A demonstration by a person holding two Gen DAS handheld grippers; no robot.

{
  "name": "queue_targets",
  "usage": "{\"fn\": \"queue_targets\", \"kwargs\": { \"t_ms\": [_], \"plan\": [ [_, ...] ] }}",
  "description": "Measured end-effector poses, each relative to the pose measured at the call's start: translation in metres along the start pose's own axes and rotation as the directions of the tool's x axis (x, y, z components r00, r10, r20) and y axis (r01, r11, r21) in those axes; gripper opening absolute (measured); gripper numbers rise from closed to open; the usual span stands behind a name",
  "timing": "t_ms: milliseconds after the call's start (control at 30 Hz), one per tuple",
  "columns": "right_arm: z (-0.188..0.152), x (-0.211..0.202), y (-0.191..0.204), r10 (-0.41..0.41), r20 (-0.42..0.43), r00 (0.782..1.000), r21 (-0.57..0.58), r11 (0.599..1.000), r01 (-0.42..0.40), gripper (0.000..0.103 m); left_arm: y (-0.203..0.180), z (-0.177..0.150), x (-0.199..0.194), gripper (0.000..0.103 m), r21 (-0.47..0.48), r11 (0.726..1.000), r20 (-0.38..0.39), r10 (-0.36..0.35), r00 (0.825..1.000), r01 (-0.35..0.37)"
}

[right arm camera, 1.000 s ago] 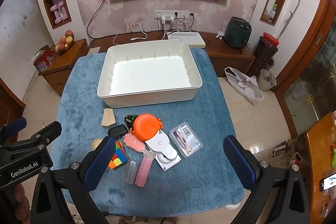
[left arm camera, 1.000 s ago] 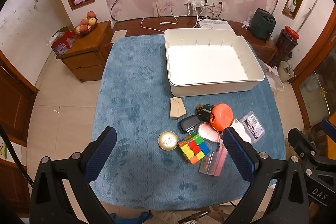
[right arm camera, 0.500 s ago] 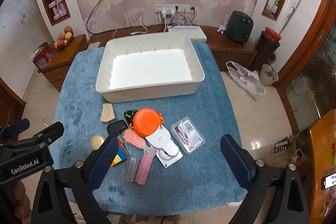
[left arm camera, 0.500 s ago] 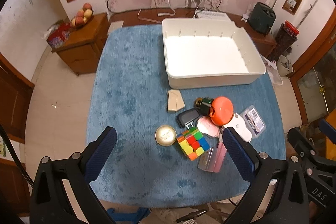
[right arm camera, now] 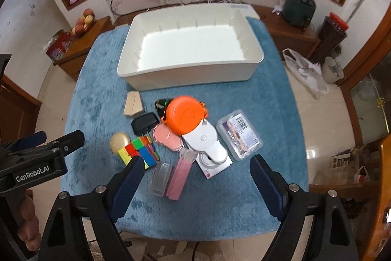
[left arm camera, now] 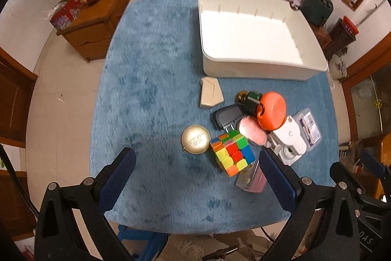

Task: Organize rigid objects
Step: 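Grasp the Rubik's cube with the left gripper while the right gripper grasps the clear cup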

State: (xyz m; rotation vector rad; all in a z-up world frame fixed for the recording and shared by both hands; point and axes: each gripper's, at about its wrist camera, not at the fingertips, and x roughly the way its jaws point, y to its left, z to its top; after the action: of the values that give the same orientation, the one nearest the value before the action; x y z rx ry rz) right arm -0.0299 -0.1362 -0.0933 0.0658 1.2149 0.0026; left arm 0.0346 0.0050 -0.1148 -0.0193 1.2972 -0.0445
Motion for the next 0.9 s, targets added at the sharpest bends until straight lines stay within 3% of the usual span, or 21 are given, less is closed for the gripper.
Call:
{"fn": "queue_targets", "kwargs": {
  "t_ms": [233,533,900],
  "plan": [
    [-0.017,0.035,-0.002,0.086,-0.062,0.994,-0.045,0.995,-0.089,0.081,-0.01,-0.005,0.032,0.101,0.03,1.0,-0.079,0.0,0.997,0.003],
    [-0.035,0.064,-0.004,0.197,-0.071,0.978,-0.049,0.978,-0.201,0.08,-0.024,0.001,0.076,0.101,-0.039,0.999,-0.162,-0.005,0.987,-0.002],
    [-0.053,0.087,0.001,0.235,-0.08,0.969,-0.061,0.969,-0.24,0.08,-0.041,-0.002,0.12,0.101,-0.109,0.994,-0.224,-0.006,0.975,-0.018]
  ]
}}
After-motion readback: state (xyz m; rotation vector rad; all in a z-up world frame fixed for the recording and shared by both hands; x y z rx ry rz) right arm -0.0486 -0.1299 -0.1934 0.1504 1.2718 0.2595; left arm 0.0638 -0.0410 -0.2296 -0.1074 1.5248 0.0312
